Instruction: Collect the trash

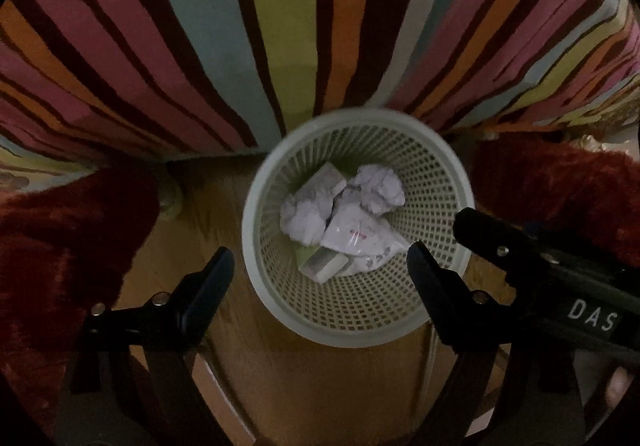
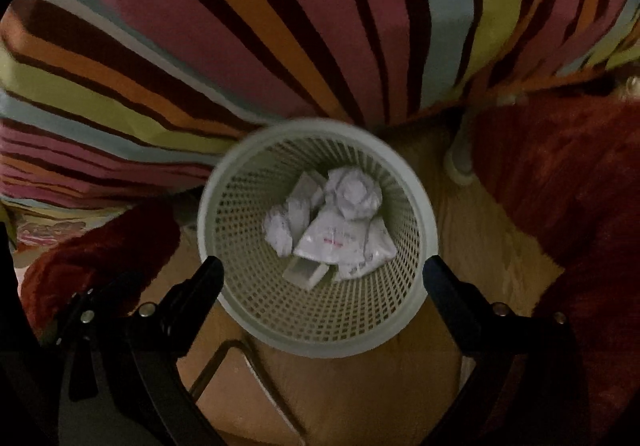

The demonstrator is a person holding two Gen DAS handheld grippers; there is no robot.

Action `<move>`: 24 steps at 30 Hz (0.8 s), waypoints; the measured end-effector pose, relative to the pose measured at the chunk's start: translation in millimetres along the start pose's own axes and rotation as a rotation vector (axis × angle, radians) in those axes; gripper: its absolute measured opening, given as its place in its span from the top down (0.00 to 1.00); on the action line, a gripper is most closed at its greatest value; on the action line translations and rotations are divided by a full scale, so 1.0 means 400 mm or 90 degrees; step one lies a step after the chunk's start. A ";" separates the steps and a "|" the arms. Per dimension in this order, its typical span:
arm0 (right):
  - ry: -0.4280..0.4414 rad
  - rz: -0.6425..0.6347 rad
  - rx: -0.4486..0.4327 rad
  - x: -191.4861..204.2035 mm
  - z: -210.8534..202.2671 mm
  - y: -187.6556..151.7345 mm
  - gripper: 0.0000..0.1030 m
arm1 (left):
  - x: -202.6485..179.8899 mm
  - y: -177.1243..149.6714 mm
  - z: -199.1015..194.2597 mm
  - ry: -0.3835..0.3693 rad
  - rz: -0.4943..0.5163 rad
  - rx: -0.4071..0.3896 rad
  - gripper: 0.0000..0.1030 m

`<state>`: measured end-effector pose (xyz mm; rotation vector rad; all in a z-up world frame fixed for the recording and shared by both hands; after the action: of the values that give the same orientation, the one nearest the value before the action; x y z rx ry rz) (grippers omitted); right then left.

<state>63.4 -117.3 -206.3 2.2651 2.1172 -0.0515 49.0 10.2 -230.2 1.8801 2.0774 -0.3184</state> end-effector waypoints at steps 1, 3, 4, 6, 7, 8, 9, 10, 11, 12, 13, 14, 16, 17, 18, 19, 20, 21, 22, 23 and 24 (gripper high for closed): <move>0.000 -0.004 -0.013 0.001 -0.013 0.002 0.07 | -0.001 0.001 -0.009 0.000 0.000 -0.008 0.17; -0.006 -0.015 -0.049 0.002 -0.049 0.008 0.07 | 0.000 0.004 -0.032 0.005 0.001 -0.027 0.17; -0.010 -0.019 -0.068 -0.003 -0.071 0.011 0.07 | -0.004 0.007 -0.046 0.010 0.002 -0.040 0.17; -0.023 -0.027 -0.113 -0.007 -0.113 0.014 0.07 | -0.004 0.010 -0.077 0.018 0.006 -0.065 0.17; -0.030 -0.030 -0.133 -0.008 -0.130 0.017 0.07 | -0.003 0.010 -0.089 0.020 0.007 -0.076 0.17; -0.037 -0.034 -0.157 -0.012 -0.156 0.020 0.07 | -0.001 0.010 -0.103 0.023 0.010 -0.087 0.17; -0.042 -0.037 -0.175 -0.013 -0.174 0.020 0.07 | -0.004 0.011 -0.127 0.029 0.015 -0.106 0.17; -0.049 -0.039 -0.199 -0.017 -0.201 0.020 0.07 | 0.000 0.012 -0.144 0.033 0.018 -0.118 0.17; -0.049 -0.040 -0.213 -0.018 -0.219 0.019 0.07 | -0.003 0.013 -0.167 0.037 0.023 -0.134 0.17; -0.047 -0.039 -0.226 -0.019 -0.237 0.018 0.07 | -0.005 0.014 -0.180 0.039 0.026 -0.145 0.17; -0.043 -0.037 -0.244 -0.023 -0.263 0.016 0.07 | -0.010 0.014 -0.202 0.039 0.029 -0.162 0.17; -0.041 -0.036 -0.257 -0.022 -0.274 0.015 0.07 | -0.013 0.015 -0.225 0.038 0.031 -0.178 0.17; -0.038 -0.036 -0.284 -0.019 -0.311 0.009 0.07 | -0.024 0.016 -0.265 0.034 0.031 -0.205 0.17; -0.038 -0.039 -0.300 -0.016 -0.330 0.005 0.07 | -0.026 0.017 -0.281 0.033 0.033 -0.217 0.17; -0.039 -0.043 -0.314 -0.015 -0.348 0.002 0.07 | -0.035 0.017 -0.305 0.036 0.039 -0.234 0.17; -0.039 -0.045 -0.323 -0.011 -0.358 -0.001 0.07 | -0.040 0.017 -0.319 0.039 0.043 -0.244 0.17; -0.039 -0.049 -0.334 -0.009 -0.376 -0.005 0.07 | -0.048 0.017 -0.333 0.042 0.050 -0.252 0.17; -0.038 -0.051 -0.341 -0.007 -0.387 -0.008 0.07 | -0.056 0.017 -0.347 0.046 0.057 -0.261 0.17; -0.034 -0.053 -0.352 -0.007 -0.405 -0.011 0.07 | -0.065 0.017 -0.363 0.051 0.065 -0.270 0.17; -0.033 -0.054 -0.361 -0.005 -0.415 -0.015 0.07 | -0.071 0.017 -0.373 0.054 0.071 -0.275 0.17; -0.032 -0.054 -0.369 -0.005 -0.430 -0.017 0.07 | -0.078 0.017 -0.387 0.057 0.078 -0.280 0.17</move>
<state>56.1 -110.0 -34.6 1.8140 1.8791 0.4379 44.9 40.0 -75.1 1.7614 1.8799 0.2386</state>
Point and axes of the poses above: each gripper's, at about its wrist camera, not at the fingertips, and z roughly the way its jaws point, x to its left, y to its top, the point moved 1 cm from there along z, roughly the way its jaws point, and after that the axes turned 15 degrees about -y, right-handed, at the moved point
